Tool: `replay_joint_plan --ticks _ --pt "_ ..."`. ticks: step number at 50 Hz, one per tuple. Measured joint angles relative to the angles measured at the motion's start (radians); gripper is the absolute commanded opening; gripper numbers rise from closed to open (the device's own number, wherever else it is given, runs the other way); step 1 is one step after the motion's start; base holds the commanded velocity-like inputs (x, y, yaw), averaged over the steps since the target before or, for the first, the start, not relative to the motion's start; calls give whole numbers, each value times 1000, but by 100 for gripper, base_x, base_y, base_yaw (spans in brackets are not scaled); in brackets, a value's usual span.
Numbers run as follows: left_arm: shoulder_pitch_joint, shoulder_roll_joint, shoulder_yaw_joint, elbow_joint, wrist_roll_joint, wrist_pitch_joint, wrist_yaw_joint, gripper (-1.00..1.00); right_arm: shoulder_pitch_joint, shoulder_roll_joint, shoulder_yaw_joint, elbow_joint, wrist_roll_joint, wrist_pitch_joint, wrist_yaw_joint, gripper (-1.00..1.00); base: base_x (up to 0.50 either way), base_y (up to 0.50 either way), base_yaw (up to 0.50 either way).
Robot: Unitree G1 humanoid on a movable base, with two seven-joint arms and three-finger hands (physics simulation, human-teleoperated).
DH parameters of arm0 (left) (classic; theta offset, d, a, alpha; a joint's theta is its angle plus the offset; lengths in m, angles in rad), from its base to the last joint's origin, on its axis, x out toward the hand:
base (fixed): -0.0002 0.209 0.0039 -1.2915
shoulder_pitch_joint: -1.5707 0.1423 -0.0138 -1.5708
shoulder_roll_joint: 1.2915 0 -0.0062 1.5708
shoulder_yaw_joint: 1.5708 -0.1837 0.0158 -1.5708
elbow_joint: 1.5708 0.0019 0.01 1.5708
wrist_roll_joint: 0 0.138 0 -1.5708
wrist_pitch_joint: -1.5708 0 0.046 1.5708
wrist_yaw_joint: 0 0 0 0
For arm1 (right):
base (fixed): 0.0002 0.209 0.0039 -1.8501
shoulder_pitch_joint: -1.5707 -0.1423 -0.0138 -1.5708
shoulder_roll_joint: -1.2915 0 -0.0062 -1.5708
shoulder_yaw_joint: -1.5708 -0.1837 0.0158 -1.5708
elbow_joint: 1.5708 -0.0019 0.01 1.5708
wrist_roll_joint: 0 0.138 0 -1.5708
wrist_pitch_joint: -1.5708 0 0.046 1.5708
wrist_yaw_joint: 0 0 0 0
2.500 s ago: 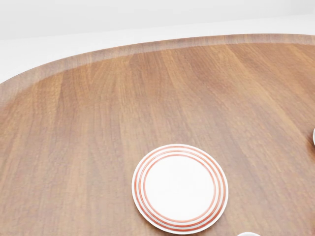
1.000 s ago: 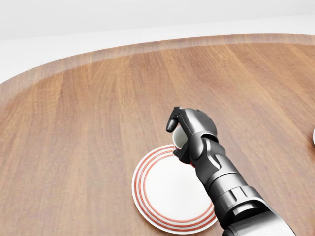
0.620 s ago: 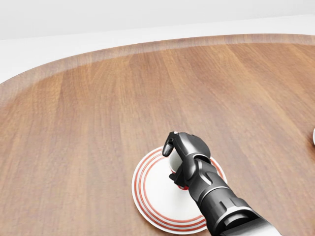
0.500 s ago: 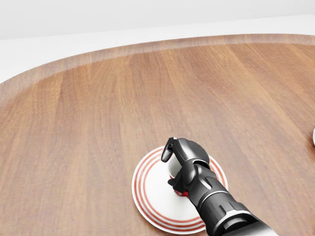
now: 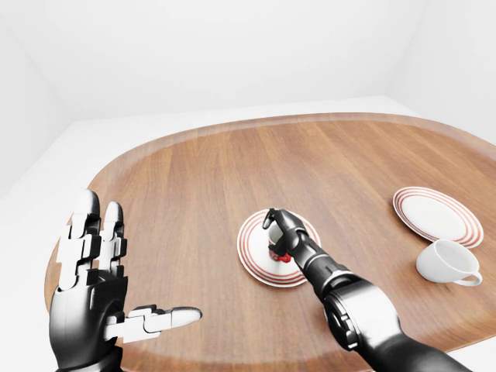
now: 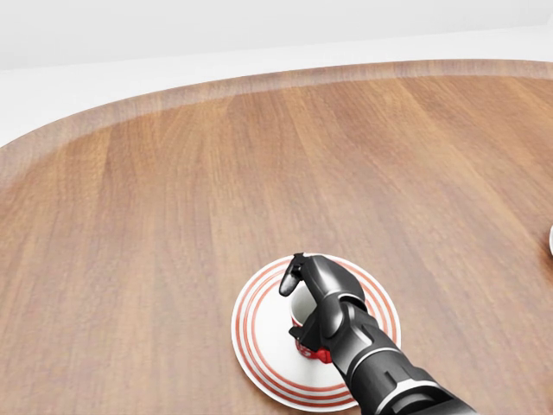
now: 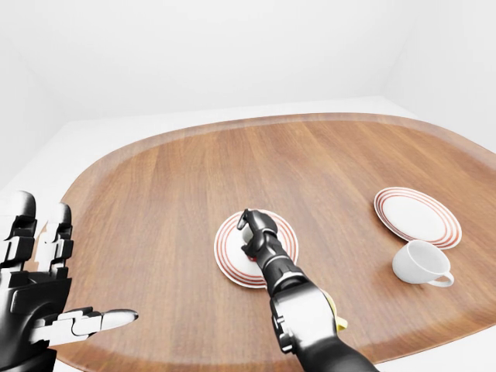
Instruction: Put the red mug on the left plate.
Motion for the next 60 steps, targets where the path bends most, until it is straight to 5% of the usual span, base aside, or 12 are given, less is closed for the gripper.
replay_joint_plan --ticks 10,11,12,50,55,60 --pt "-2 1 -1 0 2 0 2 100 5 3 4 2 -8 -2 -13 -100 0 0 0" --pt "-2 2 -1 0 2 0 2 100 5 4 4 2 -9 -1 -13 -69 0 0 0" --pt "-3 2 -1 0 2 0 3 100 4 4 -1 1 -16 0 -10 100 0 0 0" --pt "6 1 -4 -8 -2 0 -2 100 -21 -12 8 -30 -52 -1 19 100 0 0 0" --pt "10 -2 -3 -12 -4 0 -5 100 3 -37 17 -232 -20 61 108 100 0 0 0" --pt "13 -6 -1 -16 -6 0 -8 100 97 -55 32 -529 -29 64 264 100 0 0 0"
